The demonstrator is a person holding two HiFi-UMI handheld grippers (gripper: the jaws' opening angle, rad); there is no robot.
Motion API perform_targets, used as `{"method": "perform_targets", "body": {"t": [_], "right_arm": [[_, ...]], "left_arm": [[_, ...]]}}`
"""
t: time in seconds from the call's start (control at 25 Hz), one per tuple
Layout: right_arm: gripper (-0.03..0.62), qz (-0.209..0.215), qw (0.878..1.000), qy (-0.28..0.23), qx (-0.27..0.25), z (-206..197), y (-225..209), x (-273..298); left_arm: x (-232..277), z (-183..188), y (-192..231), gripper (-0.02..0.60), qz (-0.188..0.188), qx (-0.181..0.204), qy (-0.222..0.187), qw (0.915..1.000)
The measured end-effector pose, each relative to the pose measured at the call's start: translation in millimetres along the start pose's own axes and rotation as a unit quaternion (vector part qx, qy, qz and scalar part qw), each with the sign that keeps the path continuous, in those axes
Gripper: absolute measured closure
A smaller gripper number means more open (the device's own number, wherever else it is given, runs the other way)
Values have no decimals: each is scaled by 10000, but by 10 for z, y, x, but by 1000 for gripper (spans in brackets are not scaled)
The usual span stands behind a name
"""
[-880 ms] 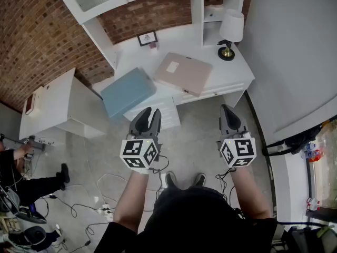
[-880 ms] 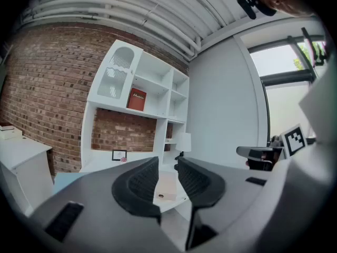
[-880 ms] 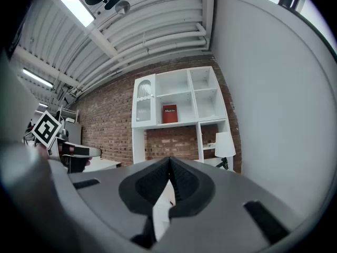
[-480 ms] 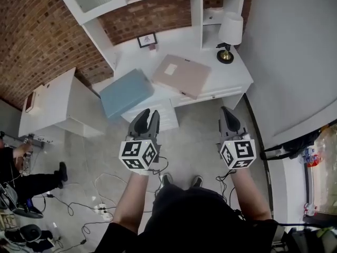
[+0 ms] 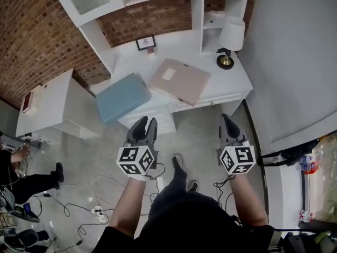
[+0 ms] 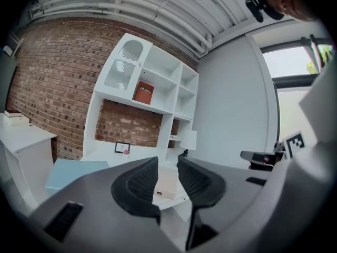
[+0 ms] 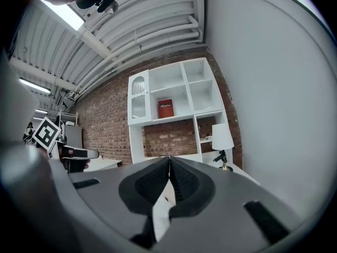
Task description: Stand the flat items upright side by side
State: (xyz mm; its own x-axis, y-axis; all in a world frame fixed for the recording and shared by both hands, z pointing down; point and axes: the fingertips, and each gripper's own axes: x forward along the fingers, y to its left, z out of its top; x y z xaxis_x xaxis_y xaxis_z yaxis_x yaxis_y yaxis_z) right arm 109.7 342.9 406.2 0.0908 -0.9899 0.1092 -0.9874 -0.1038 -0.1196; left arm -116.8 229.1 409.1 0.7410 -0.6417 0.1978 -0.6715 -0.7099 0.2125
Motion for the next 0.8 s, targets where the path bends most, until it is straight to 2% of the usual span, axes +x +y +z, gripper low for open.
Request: {"method": "perform_targets", "body": {"t": [0.24,0.56,0.8], "right_arm": [[594,15,9996,259,-100,-43,-254,473],[592,-92,9976,617,-292,86,-482,1393],[589,45,9960,860,-223,25,-510,2032]], "left_arm": [[579,-150,226,439,-115,-478,123,9987],[1460,-372,804,407,-201,-1132,461,9923],[1892,-409,1157,403,-270,-1359,655,9882]]}}
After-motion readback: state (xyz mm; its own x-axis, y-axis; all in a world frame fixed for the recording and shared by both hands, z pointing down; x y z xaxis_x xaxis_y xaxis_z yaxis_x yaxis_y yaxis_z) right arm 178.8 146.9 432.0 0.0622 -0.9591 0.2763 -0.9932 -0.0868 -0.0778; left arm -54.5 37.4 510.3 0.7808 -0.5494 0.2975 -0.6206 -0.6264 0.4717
